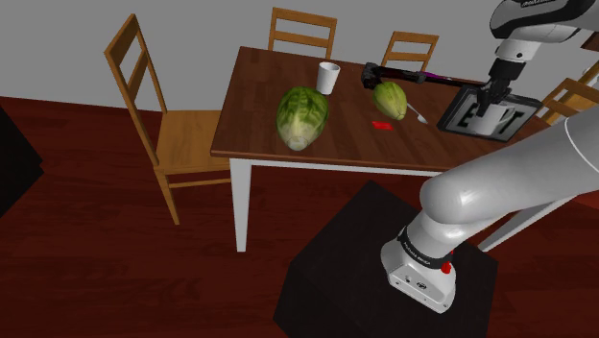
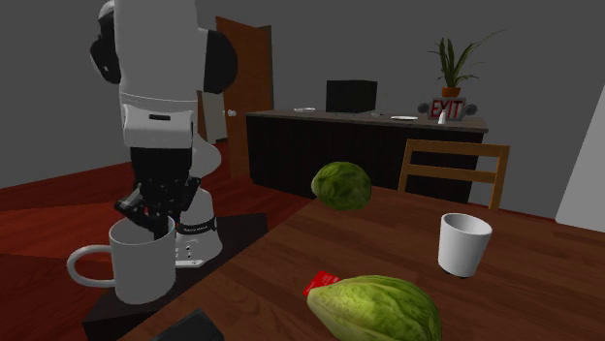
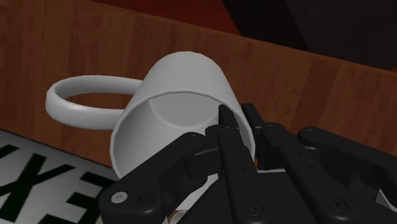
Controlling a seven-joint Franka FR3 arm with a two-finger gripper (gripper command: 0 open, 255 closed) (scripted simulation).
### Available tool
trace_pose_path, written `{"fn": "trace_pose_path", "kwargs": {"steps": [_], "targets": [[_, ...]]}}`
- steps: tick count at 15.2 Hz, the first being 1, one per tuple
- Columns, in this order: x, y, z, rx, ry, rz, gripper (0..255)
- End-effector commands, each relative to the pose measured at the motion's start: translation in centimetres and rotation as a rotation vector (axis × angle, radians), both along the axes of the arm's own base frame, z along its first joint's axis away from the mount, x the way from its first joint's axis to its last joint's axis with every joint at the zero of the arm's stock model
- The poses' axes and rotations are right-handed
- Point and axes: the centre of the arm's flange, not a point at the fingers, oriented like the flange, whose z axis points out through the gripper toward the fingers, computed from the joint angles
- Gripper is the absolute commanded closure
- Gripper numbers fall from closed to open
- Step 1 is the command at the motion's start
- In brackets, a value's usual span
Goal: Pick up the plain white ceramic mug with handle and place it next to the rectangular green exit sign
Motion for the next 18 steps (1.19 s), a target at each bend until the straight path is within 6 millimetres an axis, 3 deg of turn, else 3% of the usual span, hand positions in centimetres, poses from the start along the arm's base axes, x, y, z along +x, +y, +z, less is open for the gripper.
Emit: {"fn": "trace_pose_path", "kwargs": {"steps": [1,18], "targets": [[-0.1,0.0,-1.0,0.0,0.0,0.0,255],[-0.1,0.0,-10.0,0.0,0.0,0.0,255]]}}
